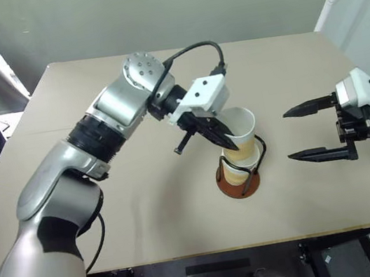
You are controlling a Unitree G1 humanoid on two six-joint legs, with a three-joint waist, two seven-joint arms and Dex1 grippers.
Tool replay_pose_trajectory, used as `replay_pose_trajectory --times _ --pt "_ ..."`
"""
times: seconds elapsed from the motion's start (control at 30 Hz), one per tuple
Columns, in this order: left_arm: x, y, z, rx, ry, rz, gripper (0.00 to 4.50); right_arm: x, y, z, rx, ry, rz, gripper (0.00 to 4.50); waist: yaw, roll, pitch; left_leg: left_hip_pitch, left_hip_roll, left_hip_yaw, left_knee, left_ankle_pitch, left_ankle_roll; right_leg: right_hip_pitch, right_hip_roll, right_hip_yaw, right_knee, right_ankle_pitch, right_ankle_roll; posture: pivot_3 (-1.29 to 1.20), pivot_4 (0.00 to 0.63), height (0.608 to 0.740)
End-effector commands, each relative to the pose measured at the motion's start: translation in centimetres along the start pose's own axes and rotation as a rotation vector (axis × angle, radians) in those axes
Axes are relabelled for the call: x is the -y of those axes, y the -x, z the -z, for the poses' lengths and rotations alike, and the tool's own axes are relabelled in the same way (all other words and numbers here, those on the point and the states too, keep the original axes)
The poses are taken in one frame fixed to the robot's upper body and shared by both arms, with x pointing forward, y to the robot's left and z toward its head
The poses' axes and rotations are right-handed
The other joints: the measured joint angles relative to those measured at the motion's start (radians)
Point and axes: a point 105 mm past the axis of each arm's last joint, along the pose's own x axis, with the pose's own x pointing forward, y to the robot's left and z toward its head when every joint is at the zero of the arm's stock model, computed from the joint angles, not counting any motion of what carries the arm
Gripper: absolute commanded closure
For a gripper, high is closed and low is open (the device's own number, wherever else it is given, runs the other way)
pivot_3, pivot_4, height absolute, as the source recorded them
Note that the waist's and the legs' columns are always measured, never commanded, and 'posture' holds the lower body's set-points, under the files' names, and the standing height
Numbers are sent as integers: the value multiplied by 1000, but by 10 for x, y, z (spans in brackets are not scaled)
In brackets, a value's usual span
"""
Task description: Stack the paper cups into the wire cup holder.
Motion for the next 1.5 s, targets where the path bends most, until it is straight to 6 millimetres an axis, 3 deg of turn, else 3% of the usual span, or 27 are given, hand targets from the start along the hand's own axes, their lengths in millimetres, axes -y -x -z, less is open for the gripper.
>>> replay_pose_trajectory --times 0.03,0.3,0.5,0.6,0.87,0.97,1.4,1.5 --pt "5 -1 -7 -7 -42 57 4500 3 10 -12 0 59 42 23 0 0 0 0 0 0 0 0 0 0 0 0 0 0 0 0 150 740" --pt "10 -7 6 -57 -32 100 4500 3 11 -11 -9 63 49 23 1 0 0 0 0 0 0 0 0 0 0 0 0 0 0 0 150 740" --pt "3 -13 14 -99 -63 98 4500 4 12 -9 -23 64 59 23 3 0 0 0 0 0 1 0 0 1 0 0 0 0 0 0 150 740" --pt "-3 -14 13 -98 -85 76 3857 3 12 -8 -28 62 60 0 3 0 0 0 0 0 1 0 1 1 0 0 0 0 1 0 150 740" --pt "-7 -13 9 -78 -90 57 909 3 11 -6 -36 61 58 0 4 0 0 0 -1 3 1 -1 1 2 0 0 0 0 1 0 150 740" --pt "-5 -12 4 -63 -95 54 30 4 11 -6 -38 62 57 0 4 0 0 0 -1 3 2 -1 1 2 0 0 0 0 1 0 150 740" --pt "-24 -4 -9 -5 -117 -80 30 8 11 -5 -47 70 63 0 6 0 0 0 -1 3 5 -2 3 3 0 1 1 0 2 0 150 740" --pt "-30 11 -12 42 -78 -168 30 9 9 -9 -26 55 75 0 7 0 0 0 -1 3 7 -2 3 3 0 1 1 0 2 0 150 740"
